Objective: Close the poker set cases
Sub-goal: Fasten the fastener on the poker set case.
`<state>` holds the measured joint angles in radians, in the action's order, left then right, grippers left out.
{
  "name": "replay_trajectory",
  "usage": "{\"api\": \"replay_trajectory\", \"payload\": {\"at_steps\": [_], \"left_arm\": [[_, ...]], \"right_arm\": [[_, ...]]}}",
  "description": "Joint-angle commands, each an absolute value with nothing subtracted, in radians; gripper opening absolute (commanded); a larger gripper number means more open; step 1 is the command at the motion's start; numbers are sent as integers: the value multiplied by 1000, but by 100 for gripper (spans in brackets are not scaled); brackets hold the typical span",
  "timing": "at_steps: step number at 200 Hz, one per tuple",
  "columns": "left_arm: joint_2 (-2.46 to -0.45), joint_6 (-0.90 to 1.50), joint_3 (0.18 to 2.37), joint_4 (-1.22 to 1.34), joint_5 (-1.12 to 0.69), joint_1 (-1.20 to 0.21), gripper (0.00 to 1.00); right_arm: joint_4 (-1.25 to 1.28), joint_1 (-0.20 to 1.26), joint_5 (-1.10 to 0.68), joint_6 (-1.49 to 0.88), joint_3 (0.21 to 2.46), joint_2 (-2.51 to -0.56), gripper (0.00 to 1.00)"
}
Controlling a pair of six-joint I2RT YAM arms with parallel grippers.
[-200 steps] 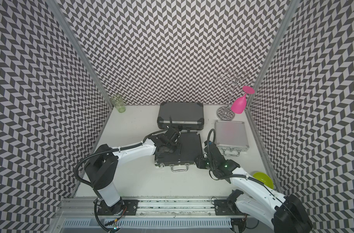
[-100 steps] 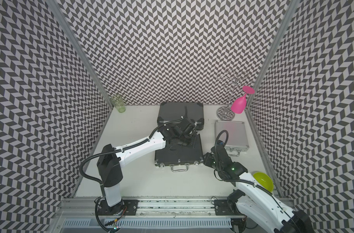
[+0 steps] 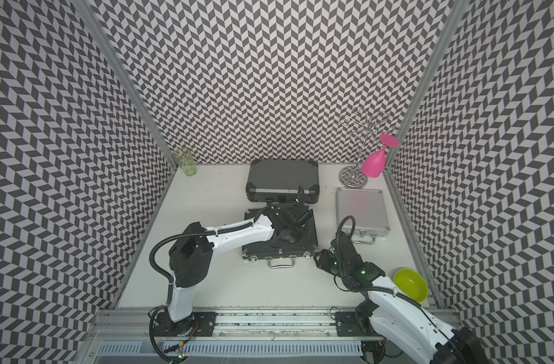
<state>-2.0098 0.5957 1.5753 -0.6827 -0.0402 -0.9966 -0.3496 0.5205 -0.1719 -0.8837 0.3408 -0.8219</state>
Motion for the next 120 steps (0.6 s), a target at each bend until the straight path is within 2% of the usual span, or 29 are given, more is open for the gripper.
{"api": "replay_trajectory", "payload": {"at_steps": [1,49,76,120], "left_arm": [[-2056,606,1491,-722,-42,-993,3],[-2038,603,1441,-710,-55,-986,2],[-2025,603,1439,-706,-63,-975,2],[-2016,598,1442,-705,-62,-957,2]], "right_arm": [[-230,519,-200,-940,355,-823,41],[-192,522,-200,-950,405,-871,42],[-150,544,-203,-964,377,-924,39],[-117,583,-175,-1008,292,-905,33]]}}
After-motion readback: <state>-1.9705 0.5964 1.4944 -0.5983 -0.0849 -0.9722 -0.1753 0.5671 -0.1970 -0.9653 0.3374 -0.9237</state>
